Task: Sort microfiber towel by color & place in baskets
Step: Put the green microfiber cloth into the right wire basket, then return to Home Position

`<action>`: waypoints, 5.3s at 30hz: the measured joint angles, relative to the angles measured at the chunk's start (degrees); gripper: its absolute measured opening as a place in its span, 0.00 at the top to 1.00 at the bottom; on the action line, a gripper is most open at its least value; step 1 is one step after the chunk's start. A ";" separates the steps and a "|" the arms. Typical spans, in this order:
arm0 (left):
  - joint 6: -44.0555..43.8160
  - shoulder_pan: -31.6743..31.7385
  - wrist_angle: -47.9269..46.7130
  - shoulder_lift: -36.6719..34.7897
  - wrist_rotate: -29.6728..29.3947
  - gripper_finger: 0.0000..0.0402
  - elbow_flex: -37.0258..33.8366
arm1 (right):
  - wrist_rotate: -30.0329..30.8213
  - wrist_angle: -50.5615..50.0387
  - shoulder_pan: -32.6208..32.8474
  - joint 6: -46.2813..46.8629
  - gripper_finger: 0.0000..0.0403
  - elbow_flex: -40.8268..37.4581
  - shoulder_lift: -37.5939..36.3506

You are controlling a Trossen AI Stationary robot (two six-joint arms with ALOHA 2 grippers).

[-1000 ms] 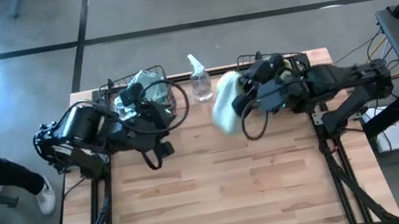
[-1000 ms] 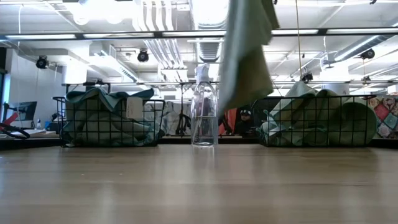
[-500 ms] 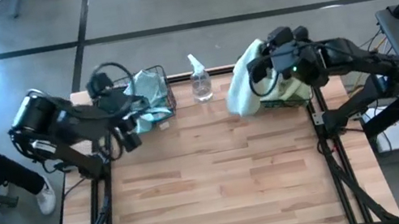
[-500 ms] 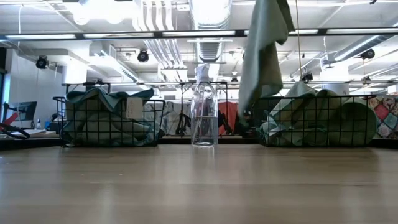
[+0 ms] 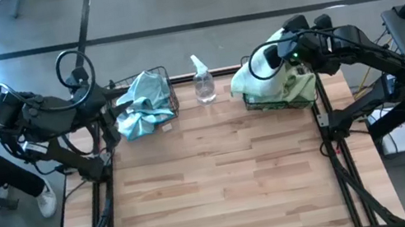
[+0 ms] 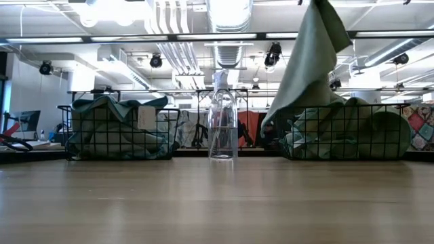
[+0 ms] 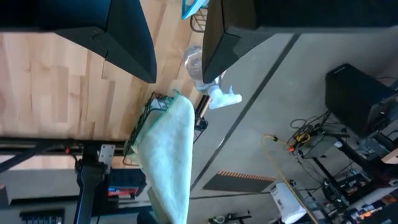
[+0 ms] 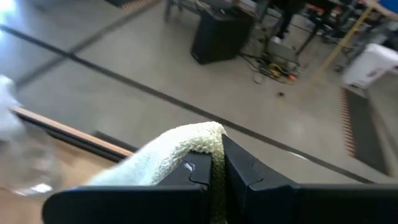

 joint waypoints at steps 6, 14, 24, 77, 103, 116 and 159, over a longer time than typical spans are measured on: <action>1.36 0.00 4.32 0.49 -0.31 0.72 0.00 | 0.00 -8.12 -2.77 0.00 0.98 0.00 -0.02; 5.61 0.00 9.47 1.46 -2.99 0.72 -0.02 | 0.70 -10.12 -5.52 -5.01 0.98 0.00 -1.68; 5.04 0.02 10.00 1.49 -6.14 0.72 -0.02 | 1.45 -10.20 -8.38 -4.35 0.96 0.00 -5.19; 5.15 0.01 9.25 1.36 -6.08 0.72 -0.02 | -13.57 -10.04 -8.38 -4.48 0.65 -11.63 6.66; 3.17 0.00 8.92 1.36 -4.48 0.72 -0.02 | -23.65 -1.57 -8.10 -2.93 0.64 -14.03 14.31; 3.00 0.00 8.91 1.36 -4.11 0.72 -0.02 | -35.50 0.14 -7.44 -3.02 0.64 -14.03 21.42; 1.77 0.00 8.07 1.36 -2.60 0.72 -0.02 | -30.02 -2.89 -8.28 -13.97 0.64 6.04 17.70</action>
